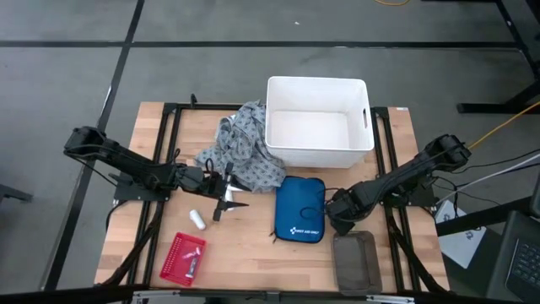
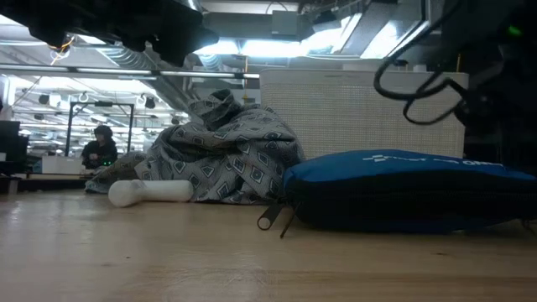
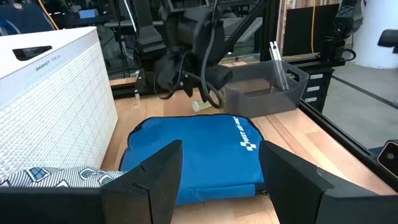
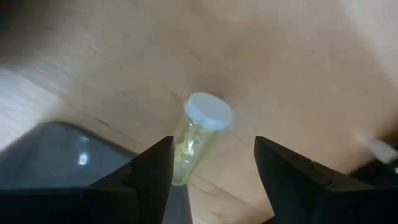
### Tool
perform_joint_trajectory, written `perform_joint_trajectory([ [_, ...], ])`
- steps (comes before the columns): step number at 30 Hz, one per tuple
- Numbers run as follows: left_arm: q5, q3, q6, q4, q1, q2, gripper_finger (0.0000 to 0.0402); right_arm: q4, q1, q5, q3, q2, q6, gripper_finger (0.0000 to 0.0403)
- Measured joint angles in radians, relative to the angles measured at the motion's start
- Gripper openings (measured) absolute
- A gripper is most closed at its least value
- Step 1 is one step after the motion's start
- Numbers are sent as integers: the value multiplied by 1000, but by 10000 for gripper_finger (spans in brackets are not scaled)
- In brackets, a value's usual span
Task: Pick & Place Medicine items
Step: Put the yellow pill bottle into the red bin
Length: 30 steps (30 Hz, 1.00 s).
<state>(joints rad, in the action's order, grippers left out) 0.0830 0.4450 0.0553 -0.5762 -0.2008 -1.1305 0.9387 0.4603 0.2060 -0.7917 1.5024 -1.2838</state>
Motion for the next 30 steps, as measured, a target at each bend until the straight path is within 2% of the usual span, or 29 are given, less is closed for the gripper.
perform_joint_trajectory([
  [6, 1, 0, 4, 0, 0, 0, 212, -103, 0, -1, 30, 0, 9, 199],
  [13, 2, 0, 2, 0, 0, 0, 212, -112, -3, -4, 30, 0, 4, 180],
  [21, 1, 0, -7, 0, 0, 0, 212, -114, -3, -13, 37, 0, 0, 178],
  [30, 1, 0, -5, 0, 0, 0, 212, -215, -21, 5, 142, -8, 8, 178],
])
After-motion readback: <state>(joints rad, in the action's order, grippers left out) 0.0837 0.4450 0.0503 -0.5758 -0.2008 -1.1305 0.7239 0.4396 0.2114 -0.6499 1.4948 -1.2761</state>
